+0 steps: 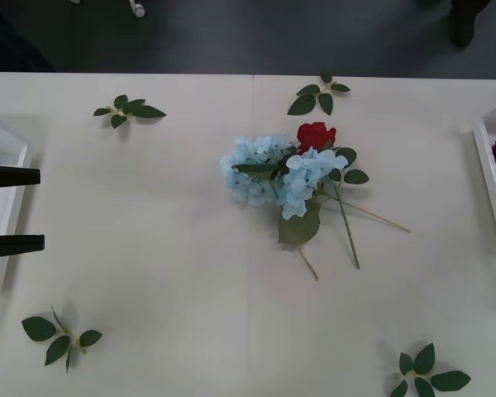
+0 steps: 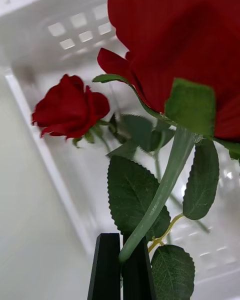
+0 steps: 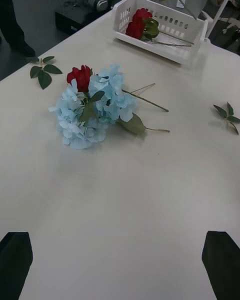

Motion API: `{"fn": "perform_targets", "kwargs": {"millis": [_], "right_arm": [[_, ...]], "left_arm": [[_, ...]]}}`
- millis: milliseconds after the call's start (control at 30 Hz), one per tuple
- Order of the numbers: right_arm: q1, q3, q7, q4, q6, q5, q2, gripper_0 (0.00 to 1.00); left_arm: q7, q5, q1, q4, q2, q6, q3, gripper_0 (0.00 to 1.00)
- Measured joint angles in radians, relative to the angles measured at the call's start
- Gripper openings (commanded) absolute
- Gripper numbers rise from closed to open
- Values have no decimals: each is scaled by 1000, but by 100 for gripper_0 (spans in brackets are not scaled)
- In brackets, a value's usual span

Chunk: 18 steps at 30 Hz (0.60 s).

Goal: Put the red flowers into the right box and the blue flowers into the left box

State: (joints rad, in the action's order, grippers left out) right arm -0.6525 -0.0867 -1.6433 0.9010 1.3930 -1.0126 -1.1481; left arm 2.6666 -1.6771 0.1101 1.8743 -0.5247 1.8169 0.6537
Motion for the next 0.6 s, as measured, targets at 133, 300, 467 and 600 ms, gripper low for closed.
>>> {"fn": "perform_targets", "kwargs": {"millis": [133, 300, 467, 600], "right_arm": [[0, 0, -153, -74, -66, 15, 0, 0], [26, 0, -335, -100, -133, 29, 0, 0], [76, 0, -480, -100, -187, 48, 12, 0], [101, 0, -616, -100, -231, 62, 44, 0]], "left_arm": [[0, 0, 0, 0, 0, 0, 0, 100], [0, 0, 0, 0, 0, 0, 0, 100], [0, 0, 0, 0, 0, 0, 0, 100], [0, 0, 0, 0, 0, 0, 0, 100]]}}
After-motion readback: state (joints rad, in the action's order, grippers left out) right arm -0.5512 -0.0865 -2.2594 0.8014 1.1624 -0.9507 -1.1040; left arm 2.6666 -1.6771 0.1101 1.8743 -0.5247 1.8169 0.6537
